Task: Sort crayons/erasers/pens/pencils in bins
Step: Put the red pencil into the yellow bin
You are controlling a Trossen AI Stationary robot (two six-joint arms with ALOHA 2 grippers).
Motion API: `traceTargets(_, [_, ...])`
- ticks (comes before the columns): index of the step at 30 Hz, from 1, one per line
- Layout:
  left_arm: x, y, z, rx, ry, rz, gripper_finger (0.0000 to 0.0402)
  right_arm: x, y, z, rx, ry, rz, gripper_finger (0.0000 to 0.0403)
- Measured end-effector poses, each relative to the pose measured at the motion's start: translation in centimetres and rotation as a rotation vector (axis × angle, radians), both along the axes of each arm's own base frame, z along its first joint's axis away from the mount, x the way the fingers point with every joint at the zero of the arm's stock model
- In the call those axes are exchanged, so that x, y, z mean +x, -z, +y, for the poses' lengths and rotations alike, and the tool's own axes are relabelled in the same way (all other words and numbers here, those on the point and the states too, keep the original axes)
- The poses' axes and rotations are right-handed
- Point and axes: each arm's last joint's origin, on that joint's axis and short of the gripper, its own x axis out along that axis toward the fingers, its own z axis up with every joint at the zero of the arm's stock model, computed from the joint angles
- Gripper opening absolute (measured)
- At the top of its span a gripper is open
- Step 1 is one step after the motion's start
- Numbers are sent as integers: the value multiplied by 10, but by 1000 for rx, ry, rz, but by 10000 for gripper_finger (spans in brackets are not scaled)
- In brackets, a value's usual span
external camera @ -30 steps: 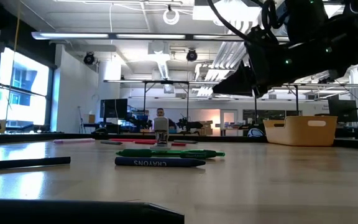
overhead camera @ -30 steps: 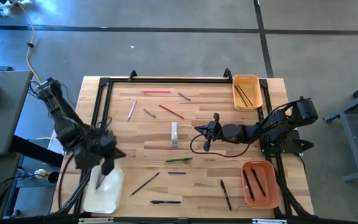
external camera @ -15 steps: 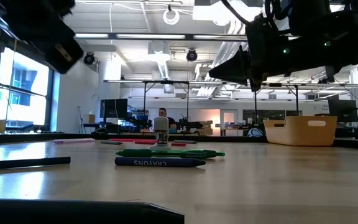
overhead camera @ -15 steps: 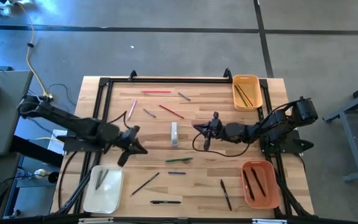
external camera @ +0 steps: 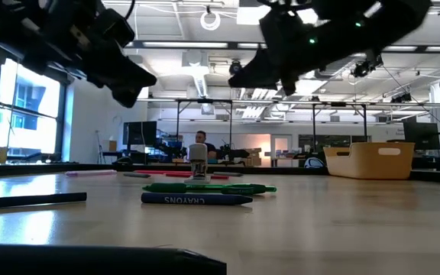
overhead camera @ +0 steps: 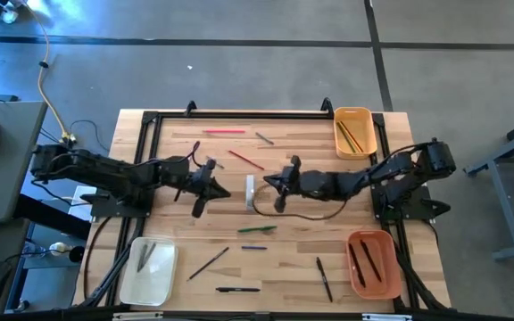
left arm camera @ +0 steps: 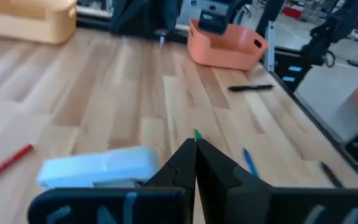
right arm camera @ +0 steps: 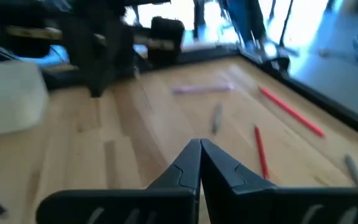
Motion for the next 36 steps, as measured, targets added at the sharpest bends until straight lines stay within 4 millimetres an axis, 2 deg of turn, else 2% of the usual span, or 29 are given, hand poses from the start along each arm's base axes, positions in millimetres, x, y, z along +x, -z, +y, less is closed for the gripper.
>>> traceTargets(4, [7, 3, 8, 21, -3, -57, 0, 17, -13, -13, 63, 63, 105, 11])
traceTargets(7, [5, 9, 10, 4, 4, -137, 0, 29, -14, -24, 108, 72, 167, 36])
traceTargets(11, [-11, 23, 11, -48, -33, -215, 0, 42, -3, -40, 146, 66, 244, 82])
traceTargets(17, [-26, 27, 10, -79, -62, -293, 0, 59, 26, -66, 221, 100, 407, 127])
traceTargets(25, [-26, 27, 11, -94, -115, -290, 0, 65, 58, -90, 259, 174, 526, 122])
traceTargets(36, [-26, 27, 12, -173, -180, -291, 0, 66, 79, -99, 267, 190, 575, 90])
